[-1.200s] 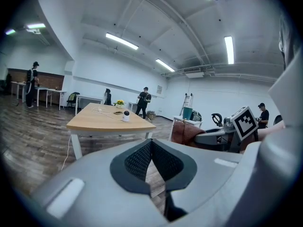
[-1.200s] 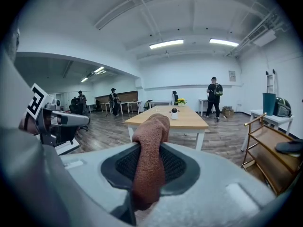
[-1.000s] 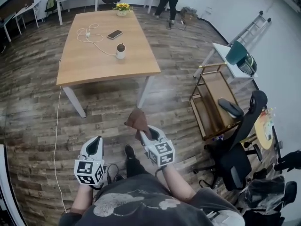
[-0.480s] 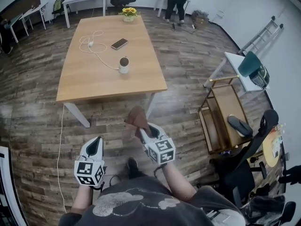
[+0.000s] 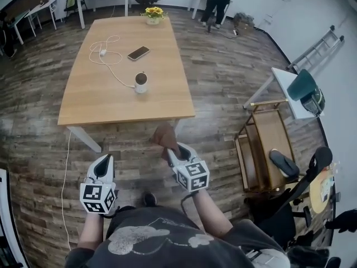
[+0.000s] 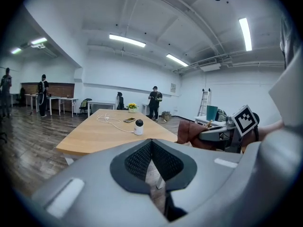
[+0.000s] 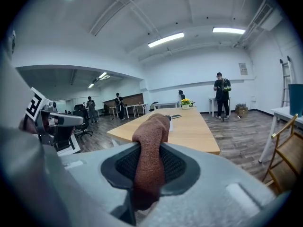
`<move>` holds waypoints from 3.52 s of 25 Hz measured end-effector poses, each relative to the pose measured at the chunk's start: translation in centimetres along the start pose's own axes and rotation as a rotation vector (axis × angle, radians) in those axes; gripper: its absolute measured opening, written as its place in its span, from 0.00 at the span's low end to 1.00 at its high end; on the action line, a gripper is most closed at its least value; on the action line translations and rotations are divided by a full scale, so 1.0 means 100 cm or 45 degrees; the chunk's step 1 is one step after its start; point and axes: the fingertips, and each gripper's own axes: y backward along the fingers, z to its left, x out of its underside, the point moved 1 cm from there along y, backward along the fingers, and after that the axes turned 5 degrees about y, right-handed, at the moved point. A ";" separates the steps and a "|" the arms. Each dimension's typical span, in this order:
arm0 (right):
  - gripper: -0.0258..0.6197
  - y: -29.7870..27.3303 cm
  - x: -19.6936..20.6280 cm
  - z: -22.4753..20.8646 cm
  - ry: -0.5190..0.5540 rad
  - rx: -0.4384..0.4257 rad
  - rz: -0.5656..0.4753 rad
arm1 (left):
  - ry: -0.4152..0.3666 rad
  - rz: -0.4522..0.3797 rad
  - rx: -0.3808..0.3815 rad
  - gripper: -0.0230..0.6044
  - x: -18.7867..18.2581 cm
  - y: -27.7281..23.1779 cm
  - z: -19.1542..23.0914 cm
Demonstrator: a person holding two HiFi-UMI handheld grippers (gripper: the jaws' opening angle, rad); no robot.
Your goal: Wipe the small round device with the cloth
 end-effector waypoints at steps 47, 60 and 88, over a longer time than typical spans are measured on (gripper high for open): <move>0.16 -0.309 -0.088 -0.044 -0.032 0.049 0.245 | -0.006 0.119 0.275 0.07 -0.081 -0.235 0.152; 0.17 -0.279 -0.059 -0.102 -0.051 0.115 0.341 | 0.007 0.126 0.273 0.07 -0.082 -0.260 0.126; 0.17 -0.302 -0.030 -0.068 0.136 -0.362 0.445 | 0.018 0.159 0.140 0.07 -0.076 -0.272 0.093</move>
